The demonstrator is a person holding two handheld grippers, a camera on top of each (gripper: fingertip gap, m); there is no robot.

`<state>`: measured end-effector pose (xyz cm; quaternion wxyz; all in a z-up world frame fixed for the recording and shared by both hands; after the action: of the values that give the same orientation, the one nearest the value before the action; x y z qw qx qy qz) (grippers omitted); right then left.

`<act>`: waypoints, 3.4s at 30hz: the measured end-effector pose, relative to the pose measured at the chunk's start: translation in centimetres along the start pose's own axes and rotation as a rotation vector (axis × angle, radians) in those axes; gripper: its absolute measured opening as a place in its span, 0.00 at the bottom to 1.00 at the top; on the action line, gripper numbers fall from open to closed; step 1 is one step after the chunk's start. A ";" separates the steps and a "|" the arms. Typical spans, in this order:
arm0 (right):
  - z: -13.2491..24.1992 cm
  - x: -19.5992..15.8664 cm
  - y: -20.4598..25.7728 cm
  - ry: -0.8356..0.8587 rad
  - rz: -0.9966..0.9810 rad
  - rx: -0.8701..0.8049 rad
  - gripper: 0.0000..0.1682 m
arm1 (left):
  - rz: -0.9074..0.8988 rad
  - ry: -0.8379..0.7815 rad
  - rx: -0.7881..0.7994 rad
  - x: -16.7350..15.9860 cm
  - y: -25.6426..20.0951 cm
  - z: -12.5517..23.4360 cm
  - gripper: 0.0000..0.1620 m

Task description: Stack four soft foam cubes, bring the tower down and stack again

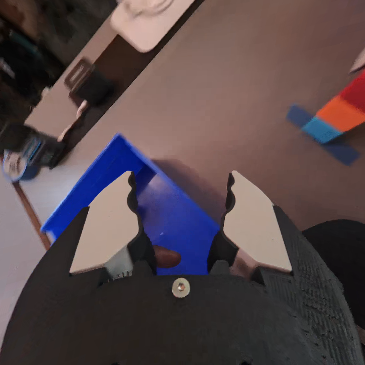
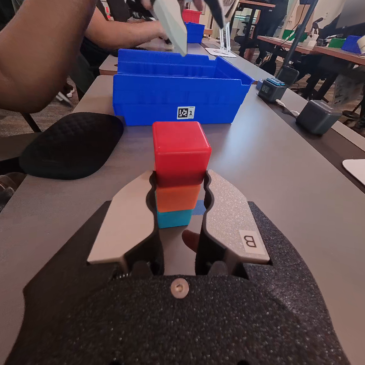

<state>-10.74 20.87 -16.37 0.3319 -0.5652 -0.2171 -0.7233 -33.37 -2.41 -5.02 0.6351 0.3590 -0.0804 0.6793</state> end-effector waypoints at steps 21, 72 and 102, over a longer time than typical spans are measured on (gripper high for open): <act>0.0 -0.1 0.0 -0.009 0.005 0.003 0.27 | -0.133 0.428 0.004 -11.2 10.9 -12.1 0.34; 1.2 1.1 0.1 -0.173 -0.010 -0.011 0.61 | -0.390 -0.500 -0.368 10.7 -14.8 0.1 0.64; 2.0 -0.2 1.1 -0.009 0.031 0.088 0.87 | -0.220 -0.583 -0.673 0.3 -16.4 -9.2 0.90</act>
<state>-8.58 21.59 -16.14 0.3668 -0.5564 -0.2416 -0.7054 -21.84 6.00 -17.26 0.7354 0.3153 -0.4331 0.4148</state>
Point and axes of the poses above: each gripper's, where its closed fingertips meet, z back along the fingers, x out of its top, y = z × x across the jaws, the point moved 10 cm from there along z, back along the fingers, and after that the axes turned 6 degrees about x, right-handed, at the moved point
